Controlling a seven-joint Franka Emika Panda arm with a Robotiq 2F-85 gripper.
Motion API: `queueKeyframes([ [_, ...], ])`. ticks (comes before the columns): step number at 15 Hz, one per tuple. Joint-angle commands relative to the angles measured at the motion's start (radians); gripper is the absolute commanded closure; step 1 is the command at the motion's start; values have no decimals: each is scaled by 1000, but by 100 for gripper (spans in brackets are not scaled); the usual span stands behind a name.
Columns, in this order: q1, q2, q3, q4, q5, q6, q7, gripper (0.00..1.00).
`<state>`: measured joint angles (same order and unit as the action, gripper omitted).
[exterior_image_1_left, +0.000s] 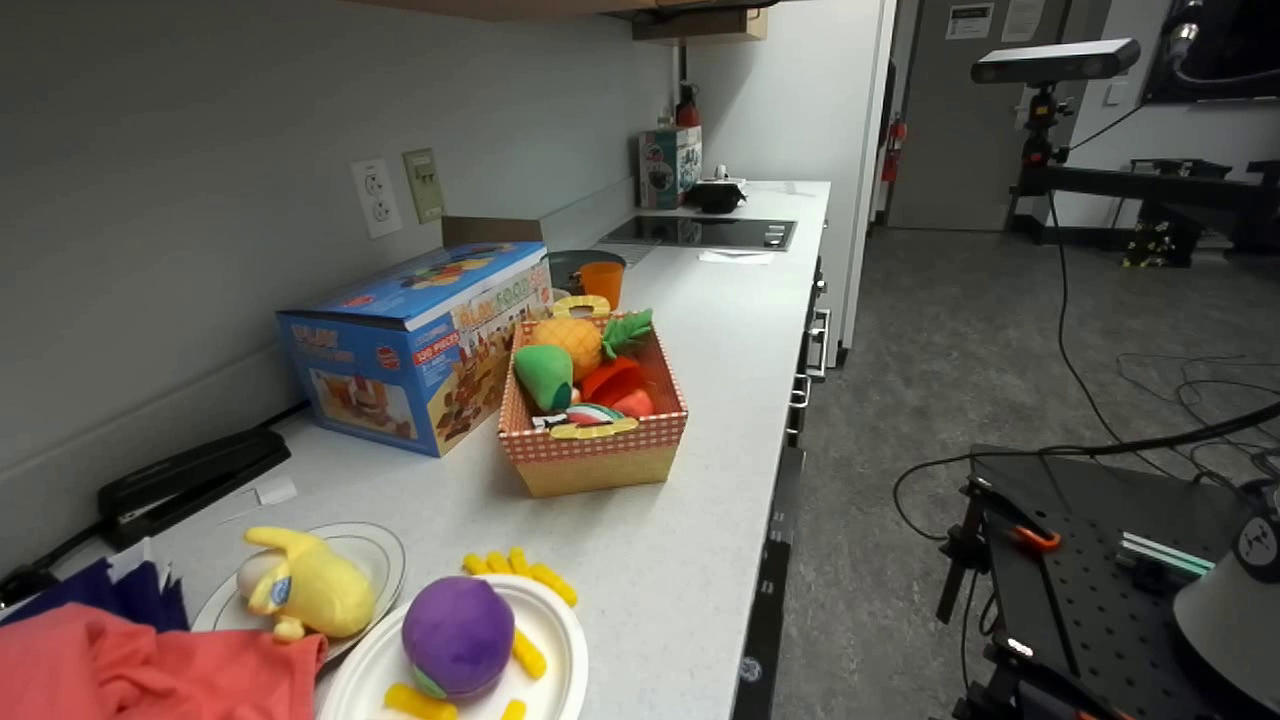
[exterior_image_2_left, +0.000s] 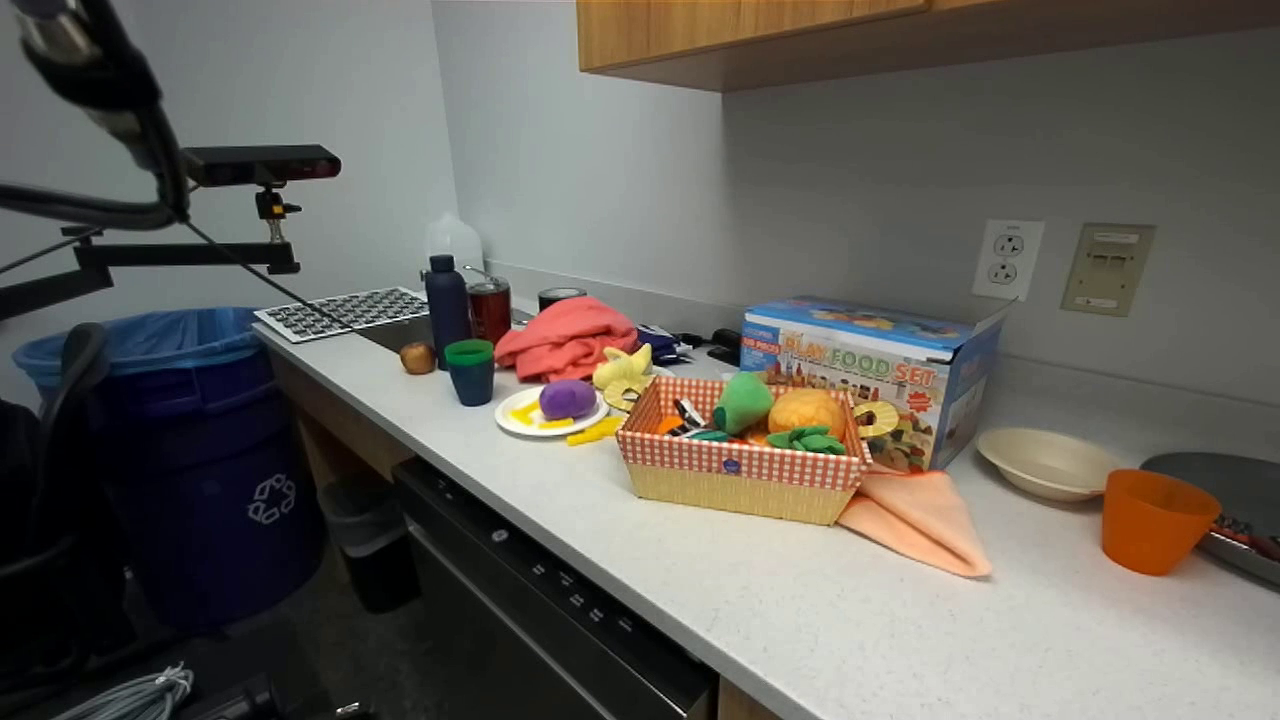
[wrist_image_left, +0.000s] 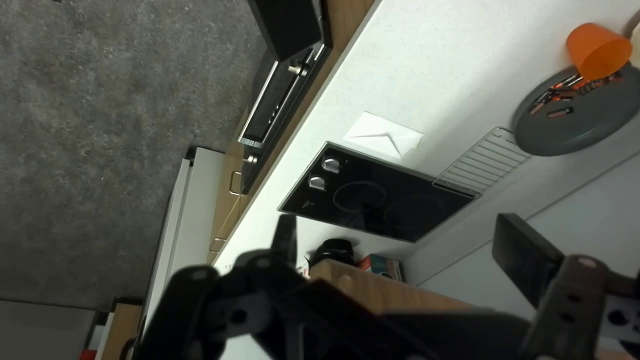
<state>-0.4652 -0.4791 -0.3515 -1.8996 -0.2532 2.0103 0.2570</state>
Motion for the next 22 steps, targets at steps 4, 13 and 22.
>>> queueKeyframes([
  [4, -8, 18, -40, 42, -13, 101, -65, 0],
  [13, 16, 88, -80, 79, 13, 448, -212, 0],
  [22, 84, 113, -153, 42, 175, 768, -379, 0],
])
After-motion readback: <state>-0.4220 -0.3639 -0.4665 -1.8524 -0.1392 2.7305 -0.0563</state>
